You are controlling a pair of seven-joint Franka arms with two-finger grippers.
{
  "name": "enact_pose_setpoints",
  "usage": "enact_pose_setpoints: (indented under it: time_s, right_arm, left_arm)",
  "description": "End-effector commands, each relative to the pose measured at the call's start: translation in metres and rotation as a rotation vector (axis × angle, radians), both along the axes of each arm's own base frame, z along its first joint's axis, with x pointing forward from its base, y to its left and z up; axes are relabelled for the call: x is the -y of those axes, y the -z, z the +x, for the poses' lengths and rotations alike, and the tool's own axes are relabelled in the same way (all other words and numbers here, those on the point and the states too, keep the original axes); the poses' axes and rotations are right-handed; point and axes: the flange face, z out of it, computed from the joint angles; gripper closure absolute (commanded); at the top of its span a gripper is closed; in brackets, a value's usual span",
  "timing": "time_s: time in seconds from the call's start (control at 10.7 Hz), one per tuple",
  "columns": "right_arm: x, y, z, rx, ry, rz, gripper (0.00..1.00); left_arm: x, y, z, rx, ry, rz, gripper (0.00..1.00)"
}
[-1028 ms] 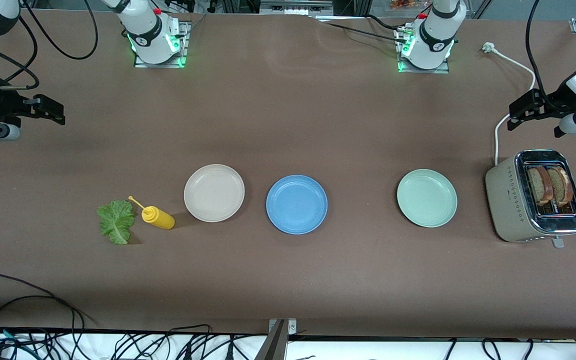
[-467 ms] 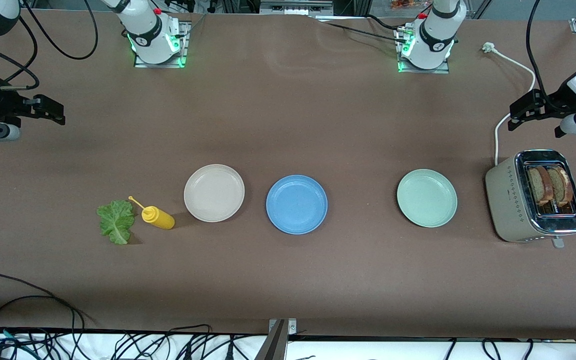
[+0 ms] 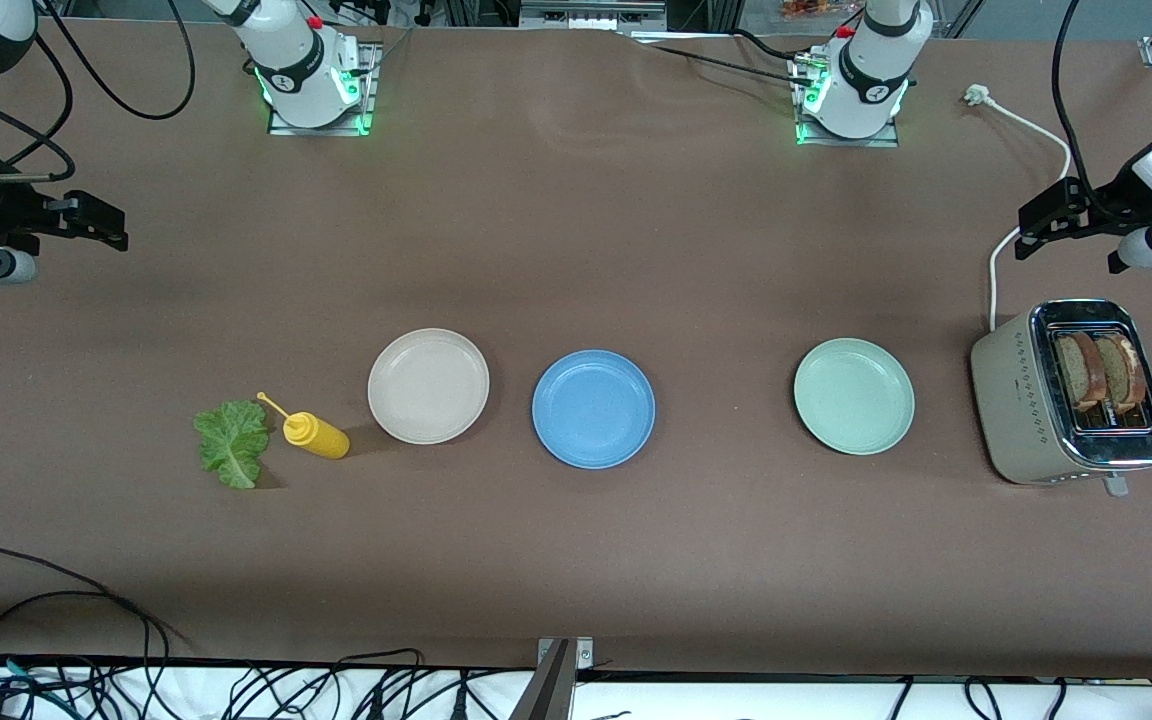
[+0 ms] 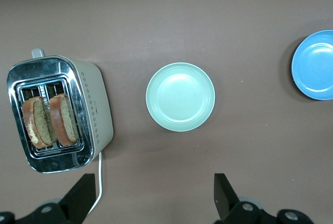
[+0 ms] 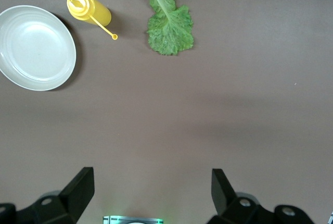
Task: Make sandwich in blue plate with both arms
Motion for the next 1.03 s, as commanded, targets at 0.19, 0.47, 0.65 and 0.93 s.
enact_pose_setpoints:
  time_s: [0.19,0.47,0.65,0.93]
  right_arm:
    - [0.001,-0.004,0.004,0.007,0.009,-0.003,0.0]
    - [0.01,0.002,0.006,0.001,0.024,-0.006,0.0]
    - [0.009,0.002,0.009,0.015,0.021,-0.004,0.0]
    - [0.008,0.002,0.009,0.015,0.023,-0.001,0.0]
  left_arm:
    - [-0.005,-0.003,-0.001,-0.005,0.017,0.022,0.0]
    - [-0.018,-0.001,0.0,-0.009,-0.003,0.022,0.0]
    - [-0.033,0.0,0.001,-0.011,-0.028,0.021,0.0]
    - [-0.039,0.001,0.002,-0.011,-0.038,0.021,0.0]
